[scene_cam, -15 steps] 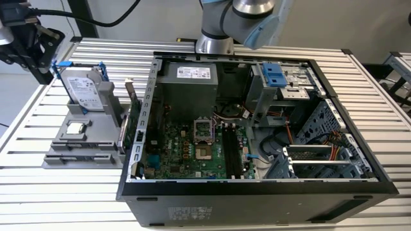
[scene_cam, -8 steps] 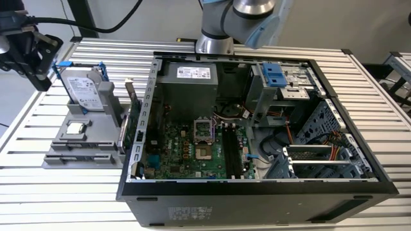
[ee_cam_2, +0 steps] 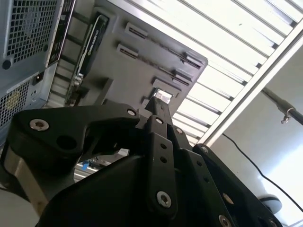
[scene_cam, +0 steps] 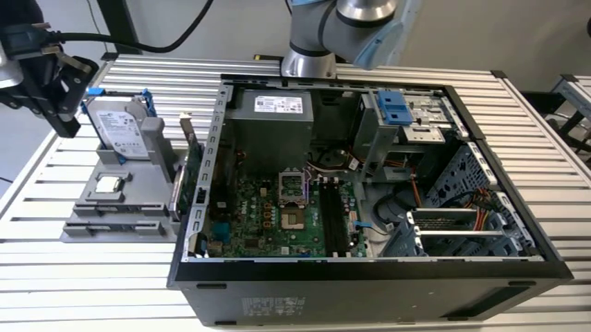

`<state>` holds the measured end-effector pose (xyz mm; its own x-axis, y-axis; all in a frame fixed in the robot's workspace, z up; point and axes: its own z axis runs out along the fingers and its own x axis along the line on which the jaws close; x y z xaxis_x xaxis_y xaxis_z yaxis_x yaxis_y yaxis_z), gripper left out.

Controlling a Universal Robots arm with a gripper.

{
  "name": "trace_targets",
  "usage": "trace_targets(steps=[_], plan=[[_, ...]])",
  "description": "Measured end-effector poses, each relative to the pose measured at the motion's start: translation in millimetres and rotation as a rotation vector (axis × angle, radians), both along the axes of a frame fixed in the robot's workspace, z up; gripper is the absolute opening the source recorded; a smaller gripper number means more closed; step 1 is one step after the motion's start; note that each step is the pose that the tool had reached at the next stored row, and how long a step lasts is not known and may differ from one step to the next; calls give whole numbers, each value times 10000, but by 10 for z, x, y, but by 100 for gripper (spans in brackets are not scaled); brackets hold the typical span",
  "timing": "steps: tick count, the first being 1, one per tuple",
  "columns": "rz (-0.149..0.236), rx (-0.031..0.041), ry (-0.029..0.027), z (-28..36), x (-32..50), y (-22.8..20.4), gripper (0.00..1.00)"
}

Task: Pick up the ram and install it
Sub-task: 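Reach for the ram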

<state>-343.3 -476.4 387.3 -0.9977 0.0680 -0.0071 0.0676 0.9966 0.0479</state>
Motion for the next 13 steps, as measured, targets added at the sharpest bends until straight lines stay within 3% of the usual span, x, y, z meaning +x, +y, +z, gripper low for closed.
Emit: trace_targets(steps=[13], plan=[[8,-1,1,0,1,0,0]])
